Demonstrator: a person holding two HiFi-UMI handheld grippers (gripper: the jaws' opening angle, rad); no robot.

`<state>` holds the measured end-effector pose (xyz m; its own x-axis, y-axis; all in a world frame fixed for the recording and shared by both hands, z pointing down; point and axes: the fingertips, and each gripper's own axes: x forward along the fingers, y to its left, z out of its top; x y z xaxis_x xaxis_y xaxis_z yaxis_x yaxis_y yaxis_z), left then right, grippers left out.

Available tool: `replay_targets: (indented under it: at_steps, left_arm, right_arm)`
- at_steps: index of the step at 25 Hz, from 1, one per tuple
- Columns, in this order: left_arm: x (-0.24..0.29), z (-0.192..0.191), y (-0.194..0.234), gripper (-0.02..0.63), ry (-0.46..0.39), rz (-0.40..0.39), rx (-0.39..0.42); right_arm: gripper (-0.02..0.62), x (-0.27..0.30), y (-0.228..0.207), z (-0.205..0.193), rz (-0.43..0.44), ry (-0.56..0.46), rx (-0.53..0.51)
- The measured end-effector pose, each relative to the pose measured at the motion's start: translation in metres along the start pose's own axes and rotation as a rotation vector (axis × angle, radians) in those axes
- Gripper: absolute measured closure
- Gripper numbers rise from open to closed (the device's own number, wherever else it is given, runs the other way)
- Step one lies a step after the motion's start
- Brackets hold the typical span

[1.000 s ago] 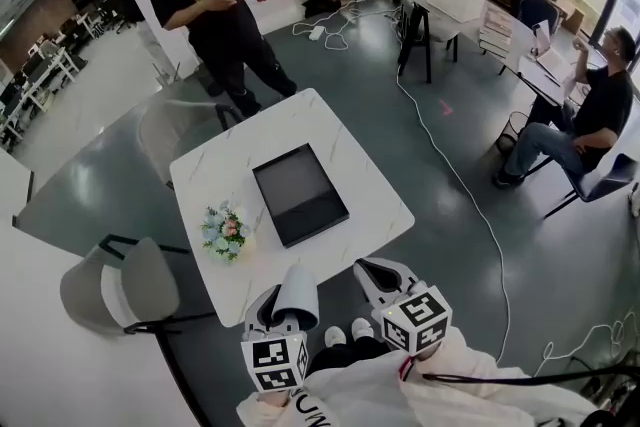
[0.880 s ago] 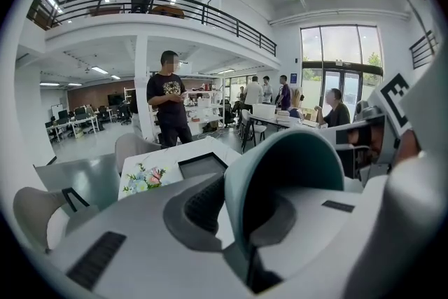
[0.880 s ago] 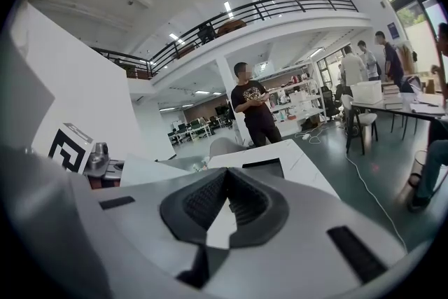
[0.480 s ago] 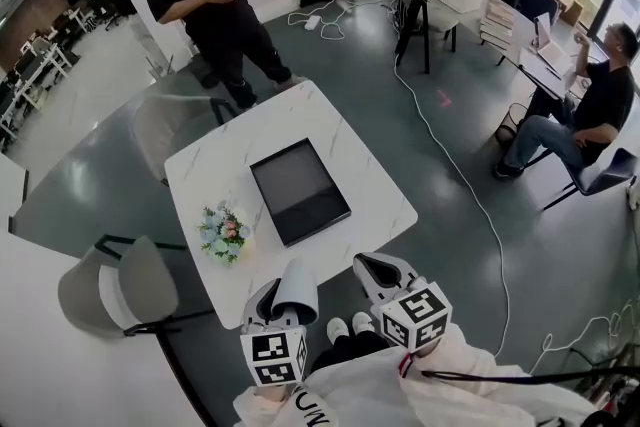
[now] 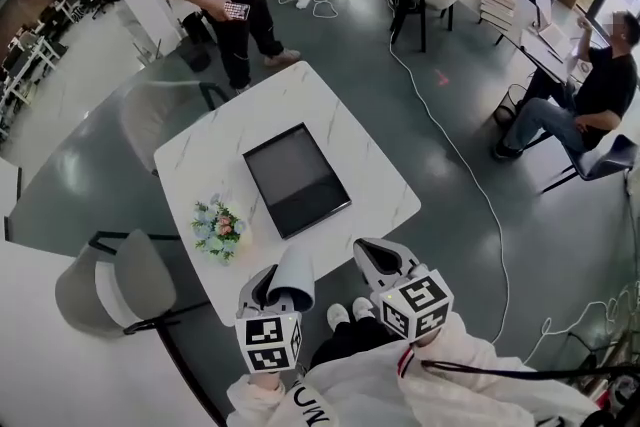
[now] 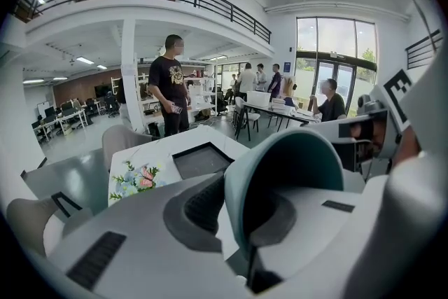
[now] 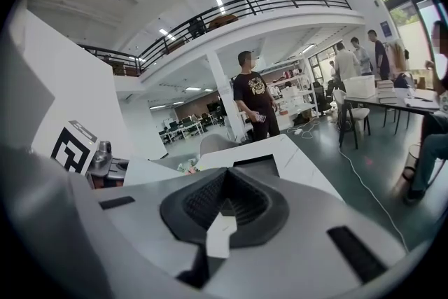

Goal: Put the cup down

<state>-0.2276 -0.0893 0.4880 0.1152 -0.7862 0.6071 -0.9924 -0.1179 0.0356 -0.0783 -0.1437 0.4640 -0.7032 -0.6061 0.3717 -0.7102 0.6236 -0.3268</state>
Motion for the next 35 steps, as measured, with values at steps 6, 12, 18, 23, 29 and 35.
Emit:
replay_targets:
  at_steps: [6, 12, 18, 23, 29, 35]
  left_arm:
    - [0.029, 0.013, 0.008, 0.574, 0.041, -0.025, 0.033]
    - [0.060, 0.029, 0.008, 0.574, 0.071, -0.053, 0.068]
    - [0.097, 0.032, 0.011, 0.574, 0.129, -0.080, 0.104]
    - [0.126, 0.036, 0.017, 0.574, 0.169, -0.101, 0.119]
    - [0.161, 0.039, 0.014, 0.574, 0.228, -0.132, 0.159]
    - [0.191, 0.039, 0.007, 0.574, 0.291, -0.173, 0.211]
  right_arm:
    - [0.591, 0.013, -0.019, 0.005, -0.032, -0.006, 0.009]
    - [0.591, 0.029, -0.042, 0.012, -0.068, -0.013, 0.011]
    - [0.591, 0.047, -0.065, 0.016, -0.095, -0.016, 0.007]
    - [0.591, 0.060, -0.079, 0.015, -0.110, -0.015, 0.019]
    - [0.591, 0.062, -0.099, 0.011, -0.138, -0.014, 0.045]
    - [0.591, 0.060, -0.114, 0.001, -0.165, -0.007, 0.076]
